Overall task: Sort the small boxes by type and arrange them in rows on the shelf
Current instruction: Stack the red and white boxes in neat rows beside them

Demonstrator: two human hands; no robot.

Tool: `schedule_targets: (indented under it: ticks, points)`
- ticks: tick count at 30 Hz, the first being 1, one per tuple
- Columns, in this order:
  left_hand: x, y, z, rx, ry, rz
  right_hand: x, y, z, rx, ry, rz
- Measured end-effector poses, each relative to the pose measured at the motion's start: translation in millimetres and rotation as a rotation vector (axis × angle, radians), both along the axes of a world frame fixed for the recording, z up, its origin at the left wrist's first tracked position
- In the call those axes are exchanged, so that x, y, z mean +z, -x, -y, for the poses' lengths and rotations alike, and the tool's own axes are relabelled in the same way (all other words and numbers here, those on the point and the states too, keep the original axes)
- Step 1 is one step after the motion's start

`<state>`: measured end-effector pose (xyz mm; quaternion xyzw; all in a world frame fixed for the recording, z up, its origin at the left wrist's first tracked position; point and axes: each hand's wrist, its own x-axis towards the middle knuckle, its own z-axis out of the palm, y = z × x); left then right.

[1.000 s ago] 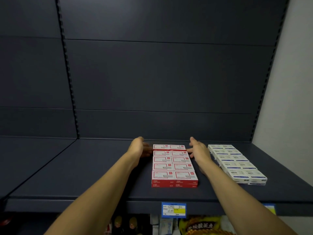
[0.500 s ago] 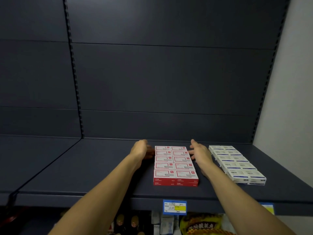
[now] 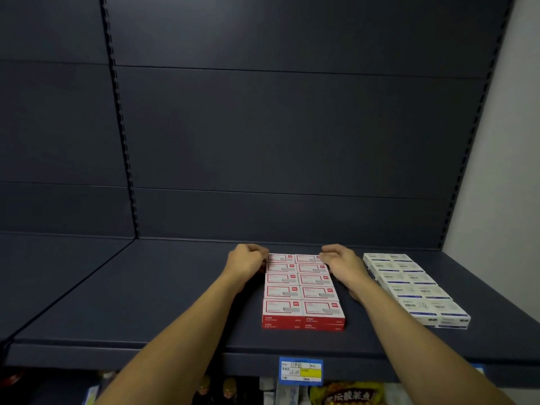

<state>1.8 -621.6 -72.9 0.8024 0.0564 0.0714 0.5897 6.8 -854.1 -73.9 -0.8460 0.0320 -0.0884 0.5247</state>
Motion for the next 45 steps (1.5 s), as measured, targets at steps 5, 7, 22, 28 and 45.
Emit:
schedule_targets:
  ticks: [5, 7, 22, 28, 45]
  points:
    - [-3, -5, 0, -0.025, -0.088, -0.009, -1, -5, 3, 0.055, -0.007, -0.018]
    - [-4, -6, 1, -0.030, -0.098, -0.008, -2, -7, 4, 0.055, -0.012, -0.017]
    - [-2, -2, -1, -0.074, -0.199, -0.002, -2, -6, 5, 0.088, 0.057, -0.013]
    - [-2, 0, 2, -0.109, -0.225, -0.014, -4, -4, 4, 0.085, 0.102, -0.004]
    - [-3, 107, -18, -0.243, -0.285, 0.169, -13, 76, 20, -0.025, 0.101, 0.115]
